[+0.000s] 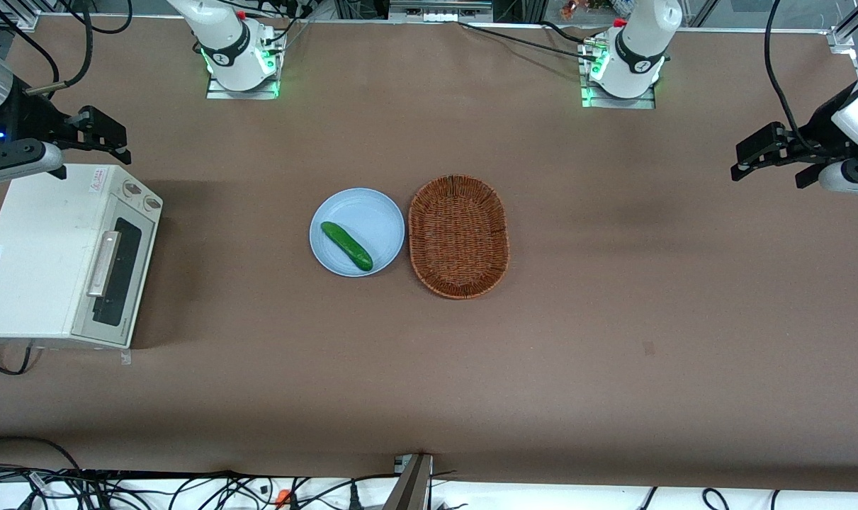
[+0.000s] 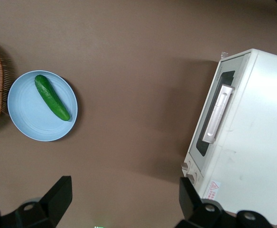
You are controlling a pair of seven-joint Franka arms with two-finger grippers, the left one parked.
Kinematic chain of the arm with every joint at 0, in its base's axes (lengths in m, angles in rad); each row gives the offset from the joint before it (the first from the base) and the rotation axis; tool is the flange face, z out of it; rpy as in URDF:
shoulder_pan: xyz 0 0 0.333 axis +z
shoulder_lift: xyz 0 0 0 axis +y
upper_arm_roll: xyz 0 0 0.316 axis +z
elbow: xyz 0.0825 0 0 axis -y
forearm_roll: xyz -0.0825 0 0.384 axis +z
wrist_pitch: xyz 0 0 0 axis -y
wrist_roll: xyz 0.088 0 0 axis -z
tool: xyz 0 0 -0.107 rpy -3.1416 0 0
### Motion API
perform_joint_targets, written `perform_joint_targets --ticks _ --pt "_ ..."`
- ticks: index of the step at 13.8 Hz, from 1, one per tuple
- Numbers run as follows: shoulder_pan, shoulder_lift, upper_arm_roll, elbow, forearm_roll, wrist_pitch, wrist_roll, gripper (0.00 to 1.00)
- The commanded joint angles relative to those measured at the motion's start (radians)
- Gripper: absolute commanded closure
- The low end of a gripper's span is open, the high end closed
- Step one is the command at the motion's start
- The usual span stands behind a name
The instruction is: Open oven door with right arm only
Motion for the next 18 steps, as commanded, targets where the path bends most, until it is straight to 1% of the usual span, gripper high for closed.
perform_joint_targets --ticks 1,6,10,18 --pt "-0.009 -0.007 0.005 0.014 -0.018 -0.033 -0.011 0.0" --pt "-0.012 0.005 0.0 0.04 -0.026 -0.042 -0.031 0.0" --pt "-0.014 0.008 -0.014 0.027 -0.026 -0.067 -0.036 0.0" --pt "-0.017 0.005 -0.015 0.012 -0.03 -0.068 -0.036 0.0"
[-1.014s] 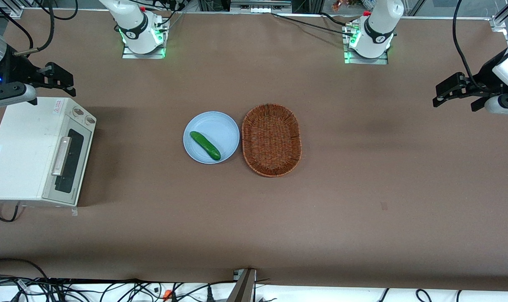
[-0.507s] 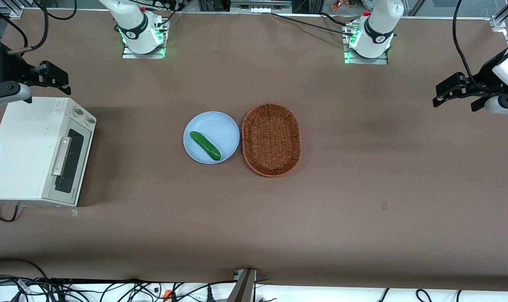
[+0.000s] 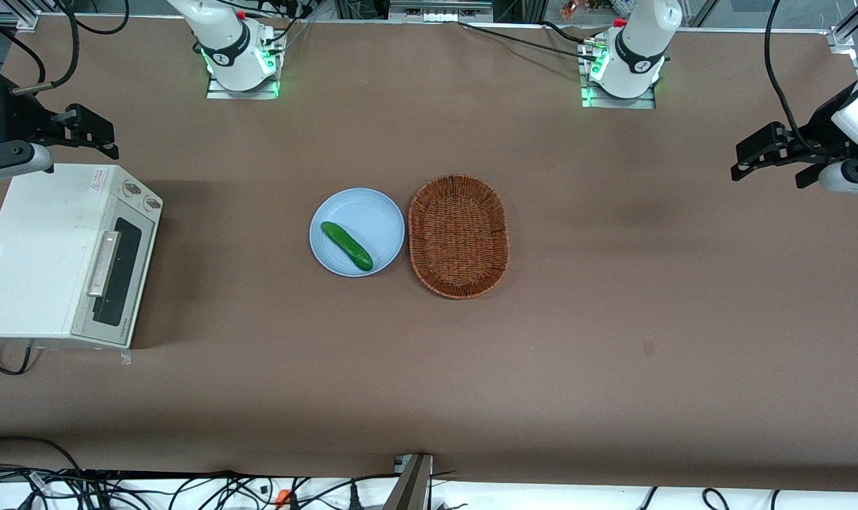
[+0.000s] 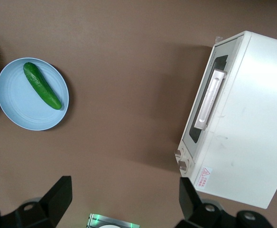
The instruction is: Open oven door with right arm only
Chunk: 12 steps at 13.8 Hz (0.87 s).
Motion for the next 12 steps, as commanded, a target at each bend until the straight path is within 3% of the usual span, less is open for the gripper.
perform_joint_targets --ticks 1,8,9,10,12 --pt "-0.009 -0.003 0.003 0.0 -0.013 -0.013 -0.02 0.0" --pt "-0.011 0.006 -0.012 -0.021 -0.031 0.022 -0.017 0.0" --pt "-0.011 0.017 -0.013 -0.038 -0.042 0.053 -0.012 0.04" --pt "-0.012 0.033 -0.015 -0.055 -0.069 0.088 -0.012 0.17" --pt "-0.017 0.096 -0.021 -0.064 -0.112 0.154 -0.011 0.56"
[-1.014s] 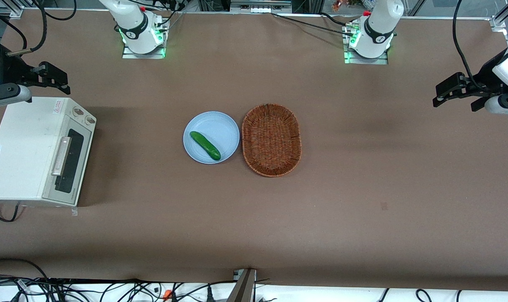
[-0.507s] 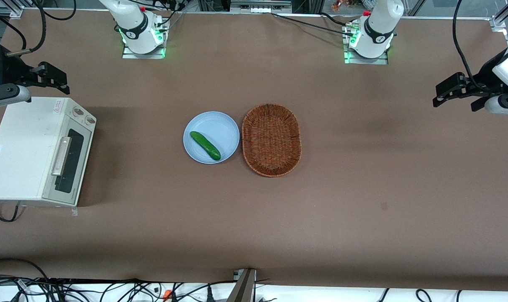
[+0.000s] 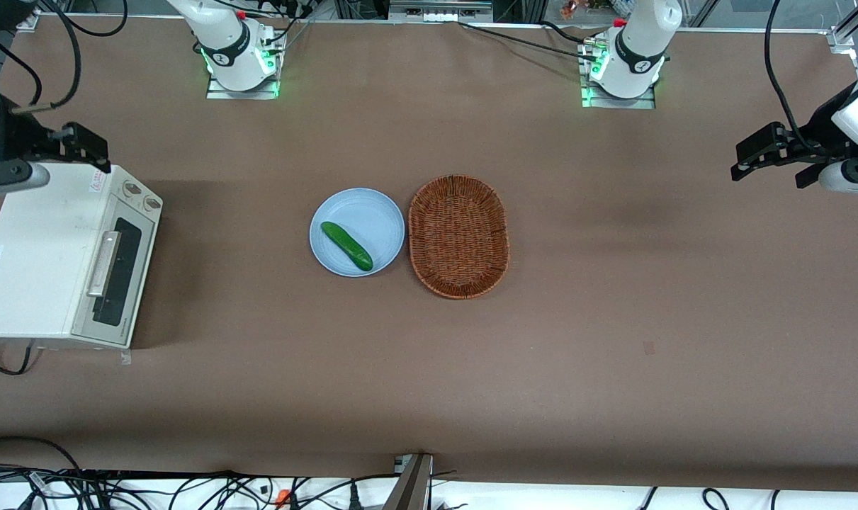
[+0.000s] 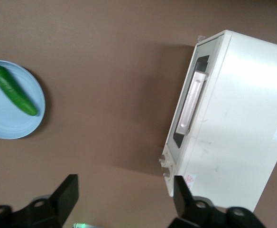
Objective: Open oven door with right arm only
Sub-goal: 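Move the right gripper down to the toaster oven's door handle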
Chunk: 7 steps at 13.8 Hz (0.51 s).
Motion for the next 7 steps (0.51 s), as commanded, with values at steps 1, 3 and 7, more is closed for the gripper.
perform_joint_targets --ticks 1,3,7 --pt "-0.029 0.088 -0.006 -0.012 -0.041 0.082 -0.009 0.75" --pt "-0.04 0.155 -0.009 -0.012 -0.078 0.132 0.009 1.0" --pt "-0.057 0.273 -0.053 -0.042 -0.138 0.266 0.08 1.0"
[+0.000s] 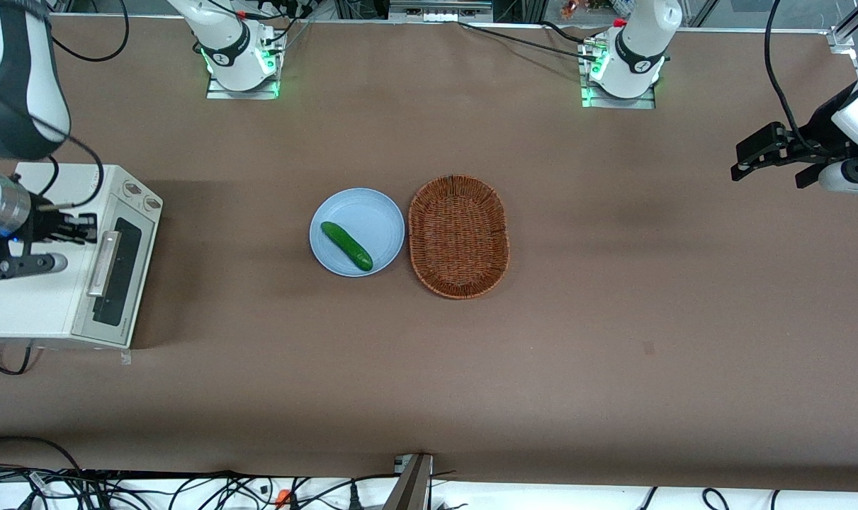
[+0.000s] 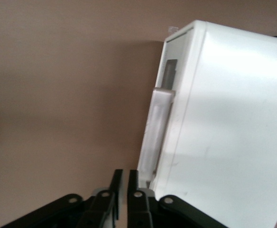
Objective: Open oven door with right arm only
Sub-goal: 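Move the right gripper down to the toaster oven's door handle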
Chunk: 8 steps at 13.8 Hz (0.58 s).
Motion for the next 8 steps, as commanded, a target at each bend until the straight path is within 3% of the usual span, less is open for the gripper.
perform_joint_targets --ticks 1,8 --pt "-0.008 0.033 -0.016 -0.048 -0.033 0.1 0.054 1.0" --pt "-0.023 0.036 -0.03 -0.152 -0.034 0.25 0.08 1.0"
